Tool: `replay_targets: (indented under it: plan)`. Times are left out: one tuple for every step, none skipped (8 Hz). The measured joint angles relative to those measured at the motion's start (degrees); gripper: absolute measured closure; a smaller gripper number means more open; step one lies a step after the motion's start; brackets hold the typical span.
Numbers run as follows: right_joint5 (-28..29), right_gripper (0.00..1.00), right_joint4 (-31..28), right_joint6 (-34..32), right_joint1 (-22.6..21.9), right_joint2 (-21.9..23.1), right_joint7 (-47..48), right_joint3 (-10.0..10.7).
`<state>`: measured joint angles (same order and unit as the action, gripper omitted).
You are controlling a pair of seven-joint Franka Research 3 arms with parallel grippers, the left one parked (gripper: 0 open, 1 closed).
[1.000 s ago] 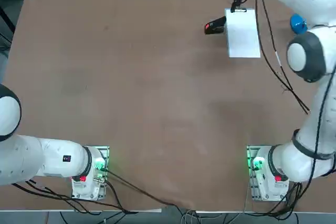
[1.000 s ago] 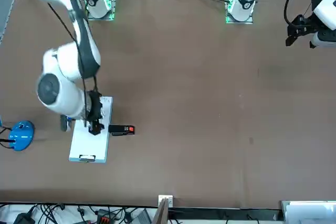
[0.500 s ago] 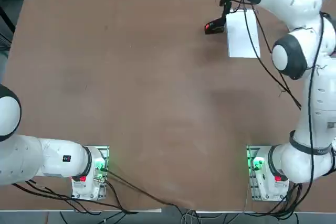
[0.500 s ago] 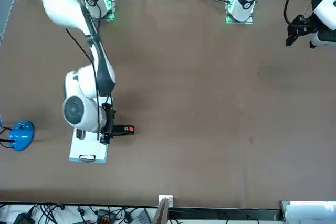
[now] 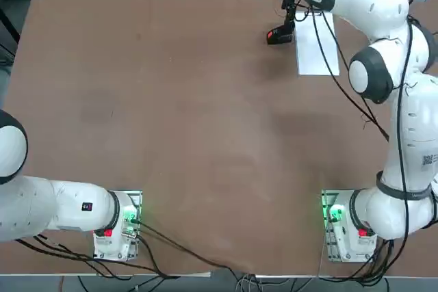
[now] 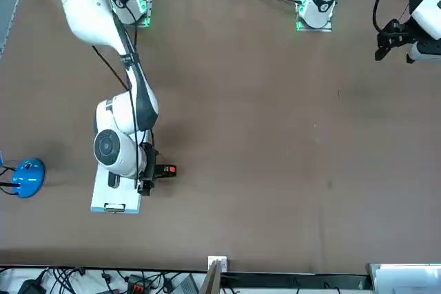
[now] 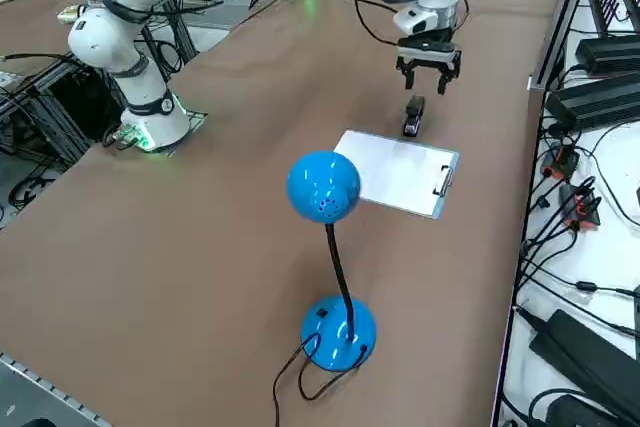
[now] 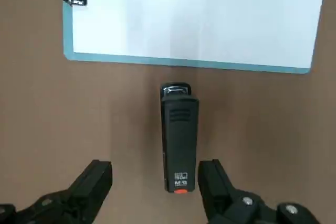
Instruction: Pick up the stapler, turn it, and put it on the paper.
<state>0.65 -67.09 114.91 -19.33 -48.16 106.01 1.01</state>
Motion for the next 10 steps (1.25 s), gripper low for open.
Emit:
replay_targets:
  plan:
    - [-1.6, 0.00, 0.0, 0.2, -0.3, -0.6, 0.0, 0.0]
    - [-2.4, 0.00, 0.0, 0.3, -0.5, -0.9, 0.0, 0.0]
    - [-2.6, 0.00, 0.0, 0.2, -0.5, -1.0, 0.0, 0.0]
    - [-2.6, 0.00, 0.0, 0.2, -0.5, -1.1, 0.0, 0.0]
    - [-2.7, 0.00, -0.1, 0.2, -0.5, -1.2, 0.0, 0.0]
    - [-2.7, 0.00, -0.3, 0.2, -0.5, -1.4, 0.0, 0.0]
    - [-2.7, 0.00, -0.5, 0.2, -0.5, -1.7, 0.0, 0.0]
    - [-2.7, 0.00, -0.6, 0.2, -0.5, -1.9, 0.0, 0.0]
    - [-2.7, 0.00, -0.9, 0.3, -0.5, -2.0, 0.0, 0.0]
    - [-2.7, 0.00, -1.3, 0.5, -0.5, -2.0, 0.0, 0.0]
